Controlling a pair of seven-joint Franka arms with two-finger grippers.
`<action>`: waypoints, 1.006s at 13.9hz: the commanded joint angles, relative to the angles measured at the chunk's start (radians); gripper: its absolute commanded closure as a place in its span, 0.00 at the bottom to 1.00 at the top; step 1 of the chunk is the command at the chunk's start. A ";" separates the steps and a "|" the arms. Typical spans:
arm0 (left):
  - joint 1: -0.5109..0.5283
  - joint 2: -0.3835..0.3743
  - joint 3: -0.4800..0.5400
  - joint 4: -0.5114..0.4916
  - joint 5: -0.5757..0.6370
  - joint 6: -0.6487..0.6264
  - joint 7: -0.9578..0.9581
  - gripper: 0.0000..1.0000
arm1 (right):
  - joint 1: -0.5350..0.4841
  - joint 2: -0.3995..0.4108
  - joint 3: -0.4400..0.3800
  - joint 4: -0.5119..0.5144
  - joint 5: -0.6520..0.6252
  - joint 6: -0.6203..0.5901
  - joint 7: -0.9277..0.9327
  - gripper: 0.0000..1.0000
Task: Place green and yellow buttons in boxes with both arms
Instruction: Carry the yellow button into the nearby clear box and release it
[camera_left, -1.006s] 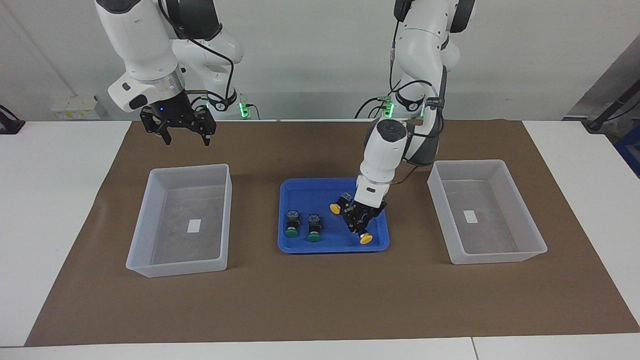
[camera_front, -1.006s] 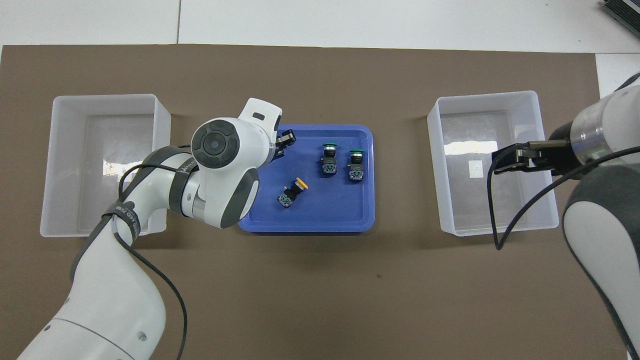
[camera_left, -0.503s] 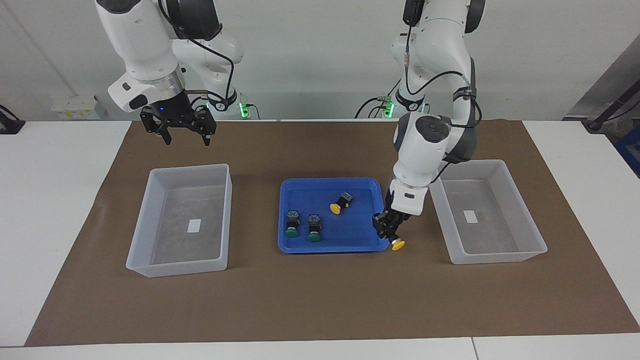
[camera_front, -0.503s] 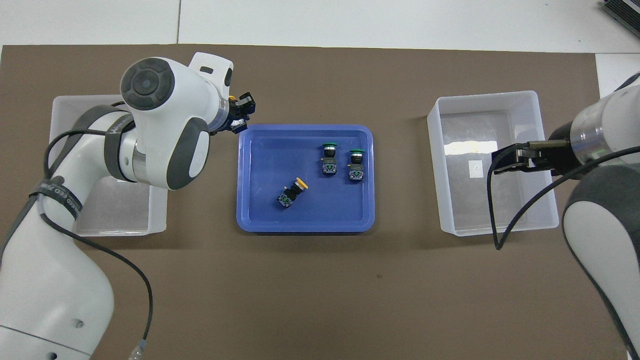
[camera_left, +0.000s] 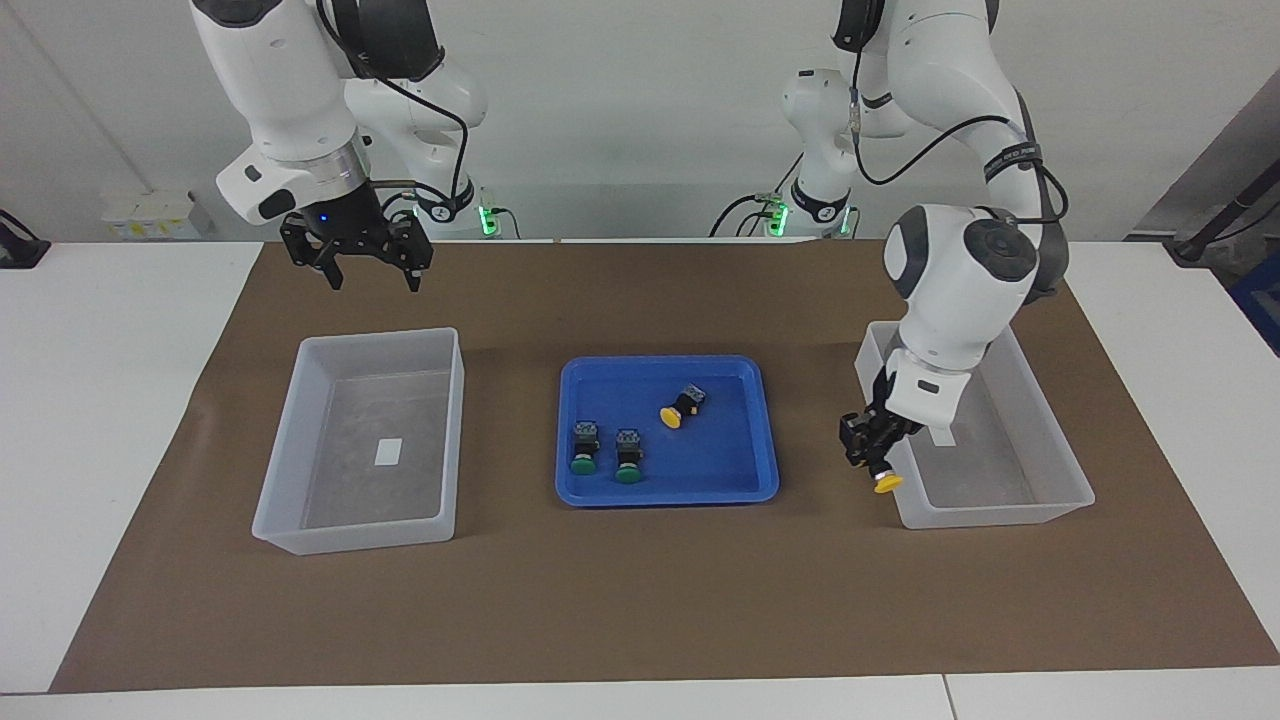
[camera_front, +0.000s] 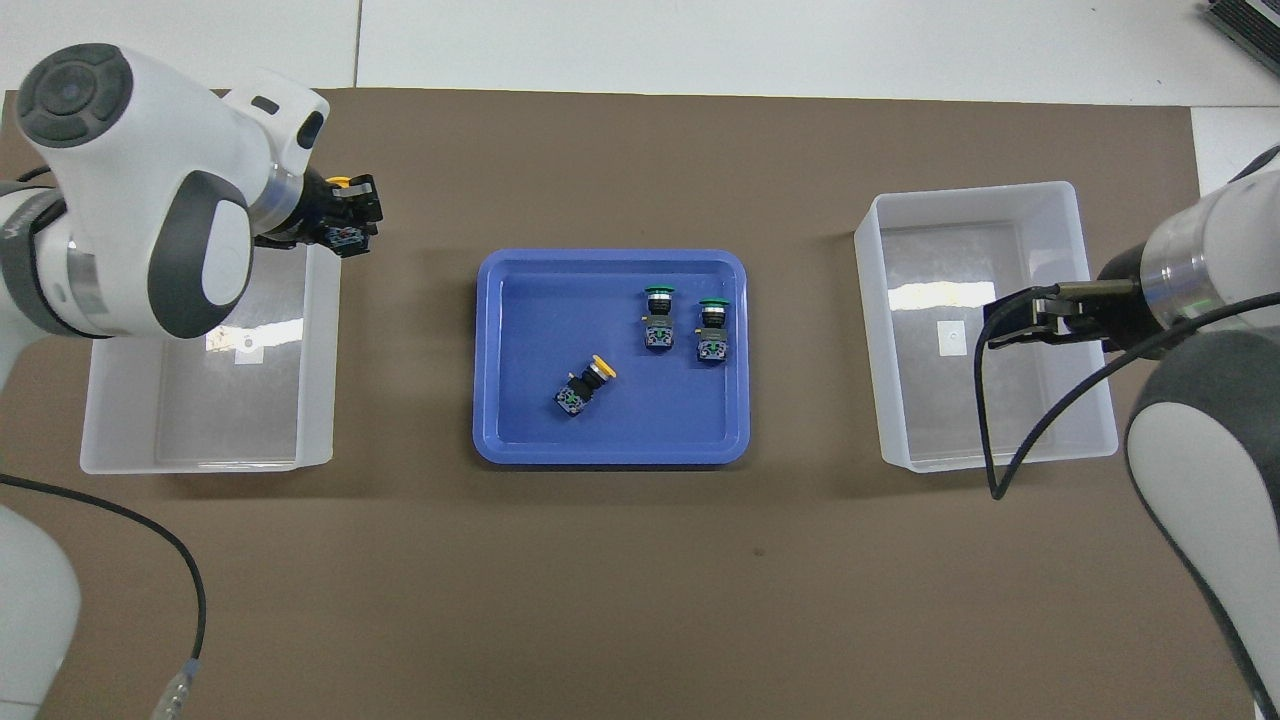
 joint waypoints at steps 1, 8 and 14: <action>0.072 -0.021 -0.001 -0.002 -0.004 -0.048 0.190 1.00 | -0.016 -0.019 0.005 -0.020 0.008 -0.001 -0.034 0.00; 0.200 -0.027 0.001 -0.021 0.072 -0.045 0.468 1.00 | -0.016 -0.019 0.005 -0.020 0.008 -0.001 -0.033 0.00; 0.289 -0.068 0.001 -0.142 0.118 0.074 0.683 1.00 | -0.016 -0.019 0.005 -0.020 0.008 -0.001 -0.033 0.00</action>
